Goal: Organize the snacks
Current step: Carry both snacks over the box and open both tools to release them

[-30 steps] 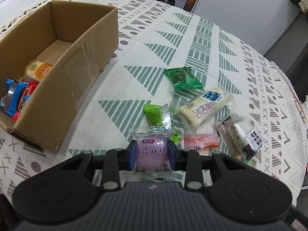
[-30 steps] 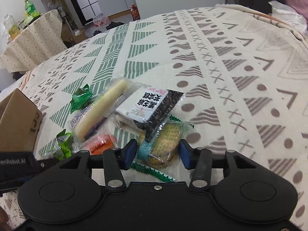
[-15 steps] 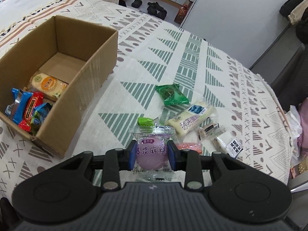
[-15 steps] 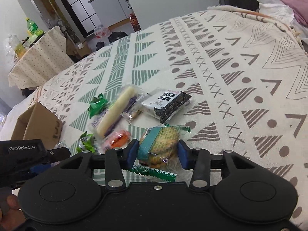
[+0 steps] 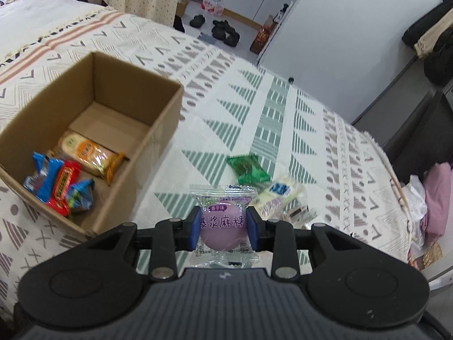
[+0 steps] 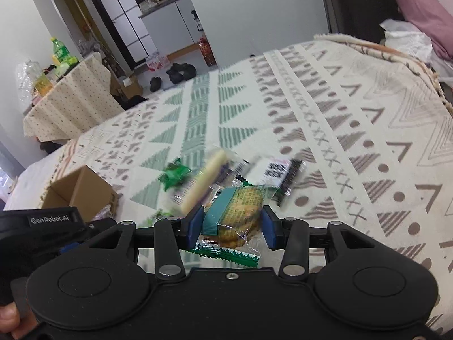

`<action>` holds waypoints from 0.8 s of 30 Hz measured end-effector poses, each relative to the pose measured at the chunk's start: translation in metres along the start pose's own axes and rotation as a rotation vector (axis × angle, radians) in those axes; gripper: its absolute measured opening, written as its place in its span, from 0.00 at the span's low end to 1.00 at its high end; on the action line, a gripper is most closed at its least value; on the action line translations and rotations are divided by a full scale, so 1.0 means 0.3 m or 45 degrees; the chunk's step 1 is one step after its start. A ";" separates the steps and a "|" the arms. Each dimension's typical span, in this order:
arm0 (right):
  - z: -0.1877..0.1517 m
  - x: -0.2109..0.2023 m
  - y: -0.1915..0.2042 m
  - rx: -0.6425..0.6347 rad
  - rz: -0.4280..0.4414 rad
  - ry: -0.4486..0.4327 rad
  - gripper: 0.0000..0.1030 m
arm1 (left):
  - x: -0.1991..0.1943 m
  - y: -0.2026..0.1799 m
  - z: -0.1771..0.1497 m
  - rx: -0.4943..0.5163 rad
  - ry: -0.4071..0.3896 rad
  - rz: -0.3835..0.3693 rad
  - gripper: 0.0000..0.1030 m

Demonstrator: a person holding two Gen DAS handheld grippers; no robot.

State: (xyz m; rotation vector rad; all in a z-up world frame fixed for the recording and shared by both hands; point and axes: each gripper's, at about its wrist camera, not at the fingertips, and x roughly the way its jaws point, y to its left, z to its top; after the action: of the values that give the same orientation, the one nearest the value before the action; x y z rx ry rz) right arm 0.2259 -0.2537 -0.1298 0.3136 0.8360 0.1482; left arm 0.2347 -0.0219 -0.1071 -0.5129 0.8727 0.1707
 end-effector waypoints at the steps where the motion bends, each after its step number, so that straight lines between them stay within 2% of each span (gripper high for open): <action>1: 0.006 -0.008 0.013 -0.003 0.007 -0.009 0.42 | -0.010 0.007 0.008 -0.006 -0.009 -0.004 0.32; 10: 0.055 -0.057 0.144 -0.054 0.078 -0.070 0.42 | -0.088 0.083 0.080 -0.071 -0.082 -0.033 0.32; 24: 0.074 -0.056 0.347 -0.128 0.151 -0.096 0.42 | -0.140 0.225 0.163 -0.185 -0.146 -0.041 0.31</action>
State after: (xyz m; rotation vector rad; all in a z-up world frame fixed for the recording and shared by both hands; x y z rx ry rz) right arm 0.2307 -0.1644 -0.0697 0.2731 0.7326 0.2866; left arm 0.2180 0.0634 -0.0730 -0.6463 0.7427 0.2330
